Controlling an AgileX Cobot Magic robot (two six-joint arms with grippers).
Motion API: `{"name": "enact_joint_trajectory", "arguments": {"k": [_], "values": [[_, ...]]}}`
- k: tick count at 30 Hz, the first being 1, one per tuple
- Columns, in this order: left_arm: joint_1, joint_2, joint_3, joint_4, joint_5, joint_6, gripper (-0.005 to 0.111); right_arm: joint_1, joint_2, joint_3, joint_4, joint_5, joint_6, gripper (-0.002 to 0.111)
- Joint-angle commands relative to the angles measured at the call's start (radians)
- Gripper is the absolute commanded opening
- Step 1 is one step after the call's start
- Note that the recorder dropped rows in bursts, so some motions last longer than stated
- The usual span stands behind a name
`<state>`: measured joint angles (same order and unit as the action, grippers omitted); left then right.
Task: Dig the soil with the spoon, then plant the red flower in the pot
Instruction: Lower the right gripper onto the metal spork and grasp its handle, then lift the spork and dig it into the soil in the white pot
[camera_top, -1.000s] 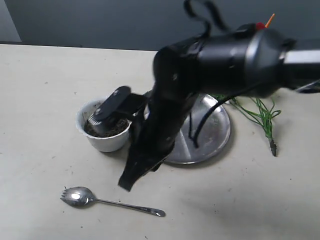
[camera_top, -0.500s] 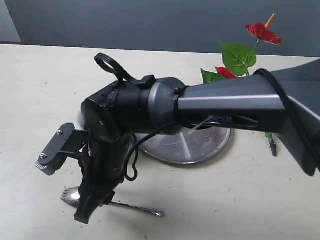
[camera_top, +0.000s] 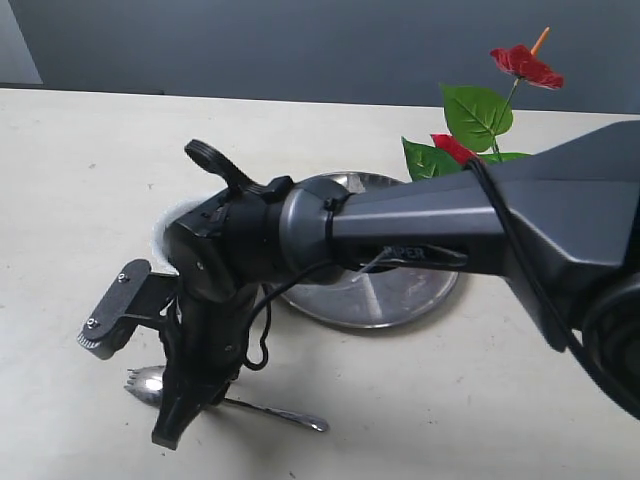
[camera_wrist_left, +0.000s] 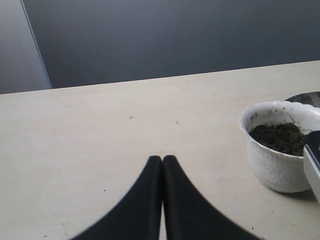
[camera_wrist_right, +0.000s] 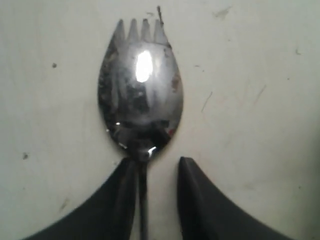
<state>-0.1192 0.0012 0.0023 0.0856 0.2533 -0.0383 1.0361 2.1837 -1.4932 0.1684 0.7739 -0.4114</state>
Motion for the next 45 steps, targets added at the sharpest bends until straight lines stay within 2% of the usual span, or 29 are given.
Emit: {"name": "enact_joint_trajectory", "arguments": {"k": [1,3,4,12,16,19,24,26,29,35,42,45], "values": [[-0.005,-0.001,-0.002,-0.002,-0.014,-0.004,0.001,0.001,0.025,0.001,0.036,0.001,-0.006,0.013],[-0.005,-0.001,-0.002,-0.002,-0.014,-0.004,0.001,0.001,0.025,0.001,0.056,0.009,-0.006,0.001],[-0.005,-0.001,-0.002,-0.002,-0.014,-0.004,0.001,0.001,0.023,0.001,0.066,0.009,-0.006,-0.001],[-0.005,-0.001,-0.002,-0.002,-0.014,-0.004,0.001,0.001,-0.048,0.001,0.214,0.041,-0.13,-0.001],[-0.005,-0.001,-0.002,-0.002,-0.014,-0.004,0.001,0.001,-0.134,-0.025,0.2,0.046,-0.137,-0.001],[-0.005,-0.001,-0.002,-0.002,-0.014,-0.004,0.001,0.001,-0.21,-0.064,0.106,0.042,-0.149,-0.001],[-0.005,-0.001,-0.002,-0.002,-0.014,-0.004,0.001,0.001,-0.28,-0.135,-0.313,0.063,-0.153,-0.001],[-0.005,-0.001,-0.002,-0.002,-0.014,-0.004,0.001,-0.001,-0.282,-0.149,-0.502,0.132,-0.153,-0.001],[-0.005,-0.001,-0.002,-0.002,-0.014,-0.004,0.001,-0.01,-0.261,-0.152,-0.666,0.224,-0.153,-0.001],[-0.005,-0.001,-0.002,-0.002,-0.014,-0.004,0.001,-0.06,-0.211,-0.158,-0.681,0.188,-0.164,-0.001],[-0.005,-0.001,-0.002,-0.002,-0.014,-0.004,0.001,-0.06,-0.153,-0.158,-0.587,0.129,-0.199,-0.001],[-0.005,-0.001,-0.002,-0.002,-0.014,-0.004,0.001,-0.06,-0.126,-0.158,-0.607,0.131,-0.199,-0.001]]}}
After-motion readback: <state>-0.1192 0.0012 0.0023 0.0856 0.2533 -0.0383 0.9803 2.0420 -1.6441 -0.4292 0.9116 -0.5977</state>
